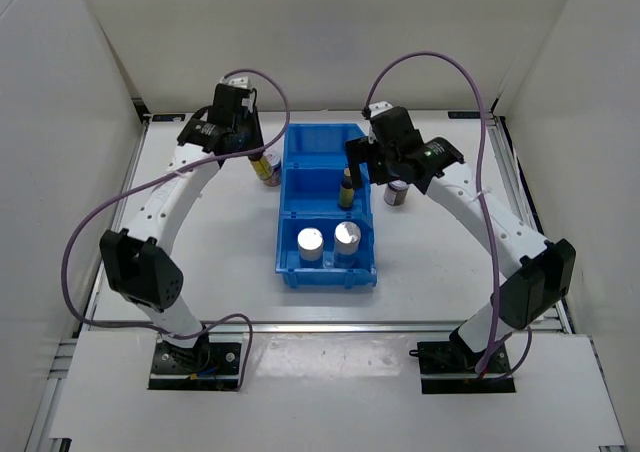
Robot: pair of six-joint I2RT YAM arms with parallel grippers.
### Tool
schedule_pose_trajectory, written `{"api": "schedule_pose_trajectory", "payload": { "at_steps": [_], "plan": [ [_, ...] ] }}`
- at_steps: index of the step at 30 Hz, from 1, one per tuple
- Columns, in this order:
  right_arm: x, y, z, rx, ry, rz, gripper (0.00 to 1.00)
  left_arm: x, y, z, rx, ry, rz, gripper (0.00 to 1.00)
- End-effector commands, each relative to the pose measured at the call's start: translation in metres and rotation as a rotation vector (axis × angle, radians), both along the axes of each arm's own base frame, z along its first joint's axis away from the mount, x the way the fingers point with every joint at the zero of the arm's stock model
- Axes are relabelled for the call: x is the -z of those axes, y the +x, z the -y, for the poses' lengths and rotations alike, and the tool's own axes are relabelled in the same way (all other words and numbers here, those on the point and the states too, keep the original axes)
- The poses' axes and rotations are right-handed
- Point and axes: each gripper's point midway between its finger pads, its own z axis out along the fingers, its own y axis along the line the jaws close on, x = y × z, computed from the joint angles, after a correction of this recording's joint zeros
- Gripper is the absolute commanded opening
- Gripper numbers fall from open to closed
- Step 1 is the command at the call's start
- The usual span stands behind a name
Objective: Organize the condiment bottles
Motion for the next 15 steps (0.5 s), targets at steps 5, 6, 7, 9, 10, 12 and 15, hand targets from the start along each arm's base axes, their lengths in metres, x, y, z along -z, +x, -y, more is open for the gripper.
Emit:
{"api": "schedule_pose_trajectory", "payload": {
  "at_steps": [5, 6, 7, 9, 10, 12, 15],
  "plan": [
    [-0.020, -0.003, 0.005, 0.036, 0.038, 0.055, 1.00, -0.070, -0.015, 0.084, 0.259, -0.088, 0.164, 0.11],
    [-0.020, -0.003, 0.005, 0.036, 0.038, 0.055, 1.00, -0.062, -0.012, 0.092, 0.272, -0.084, 0.149, 0.11],
    [-0.017, 0.000, 0.007, 0.052, 0.038, 0.045, 1.00, -0.059, -0.011, 0.098, 0.288, -0.075, 0.145, 0.11],
    [-0.013, 0.001, 0.010, 0.056, 0.038, 0.034, 1.00, -0.040, -0.010, 0.111, 0.323, -0.081, 0.096, 0.11],
    [-0.013, 0.003, 0.013, 0.069, 0.049, 0.028, 1.00, -0.033, -0.009, 0.114, 0.335, -0.086, 0.078, 0.11],
    [-0.008, 0.003, 0.019, 0.088, 0.044, 0.009, 1.00, -0.014, -0.006, 0.120, 0.352, -0.087, 0.034, 0.11],
    [-0.008, 0.009, 0.035, 0.145, 0.057, 0.007, 1.00, 0.005, -0.004, 0.129, 0.375, -0.074, -0.003, 0.11]
  ]
}}
